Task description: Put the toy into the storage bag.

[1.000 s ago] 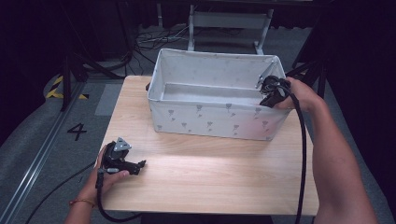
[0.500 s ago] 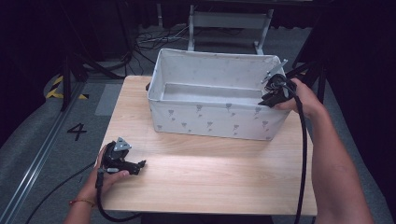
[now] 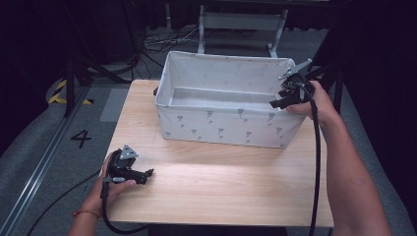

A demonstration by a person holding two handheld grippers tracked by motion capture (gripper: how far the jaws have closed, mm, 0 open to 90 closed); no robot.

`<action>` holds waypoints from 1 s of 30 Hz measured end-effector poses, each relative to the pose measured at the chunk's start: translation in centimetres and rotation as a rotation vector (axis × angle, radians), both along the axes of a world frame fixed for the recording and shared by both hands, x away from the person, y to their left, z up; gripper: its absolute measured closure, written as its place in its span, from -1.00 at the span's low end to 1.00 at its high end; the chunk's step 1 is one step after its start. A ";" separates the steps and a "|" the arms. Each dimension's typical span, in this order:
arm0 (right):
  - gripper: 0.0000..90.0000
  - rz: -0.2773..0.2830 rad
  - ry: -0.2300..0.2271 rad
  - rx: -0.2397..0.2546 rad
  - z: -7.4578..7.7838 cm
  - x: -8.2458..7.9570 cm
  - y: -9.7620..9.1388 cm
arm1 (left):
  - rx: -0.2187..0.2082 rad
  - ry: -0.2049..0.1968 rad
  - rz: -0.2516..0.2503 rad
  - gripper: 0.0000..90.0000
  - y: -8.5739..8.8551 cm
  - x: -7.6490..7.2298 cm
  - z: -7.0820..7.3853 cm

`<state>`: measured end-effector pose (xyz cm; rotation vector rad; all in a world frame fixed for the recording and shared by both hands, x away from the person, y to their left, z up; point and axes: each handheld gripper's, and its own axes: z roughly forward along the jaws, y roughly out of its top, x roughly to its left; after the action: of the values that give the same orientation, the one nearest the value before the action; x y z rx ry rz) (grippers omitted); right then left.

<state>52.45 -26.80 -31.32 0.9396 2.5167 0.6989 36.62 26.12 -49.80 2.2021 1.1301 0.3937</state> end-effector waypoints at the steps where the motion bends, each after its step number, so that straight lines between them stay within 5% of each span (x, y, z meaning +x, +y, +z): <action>1: -0.18 -0.005 -0.016 0.009 0.2 -0.1 0.0 | 0.000 0.000 -0.001 -0.99 0.0 0.0 0.0; 7: -0.37 -0.061 -0.102 0.125 2.1 -1.0 0.1 | 0.000 0.000 -0.005 -0.99 0.0 0.1 0.0; 15: -0.41 -0.085 -0.140 0.136 4.4 -4.0 1.1 | -0.001 0.000 -0.004 -0.99 0.0 0.1 0.0; 18: -0.43 -0.079 -0.170 0.088 4.9 -5.1 1.8 | -0.001 -0.003 -0.001 -0.99 0.0 0.0 0.0; 20: -0.42 -0.075 -0.146 0.125 5.1 -5.7 2.0 | -0.003 0.001 0.001 -0.99 0.0 0.0 0.0; 23: -0.43 -0.062 -0.189 0.087 5.6 -7.0 2.3 | 0.002 -0.001 0.001 -0.99 0.0 0.0 0.0; 30: -0.42 -0.027 -0.195 0.136 6.2 -9.4 1.3 | -0.003 0.002 0.000 -0.99 0.0 0.0 0.0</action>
<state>43.10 -25.47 -25.12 0.9009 2.3069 0.9158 36.65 26.09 -49.80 2.2000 1.1314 0.3897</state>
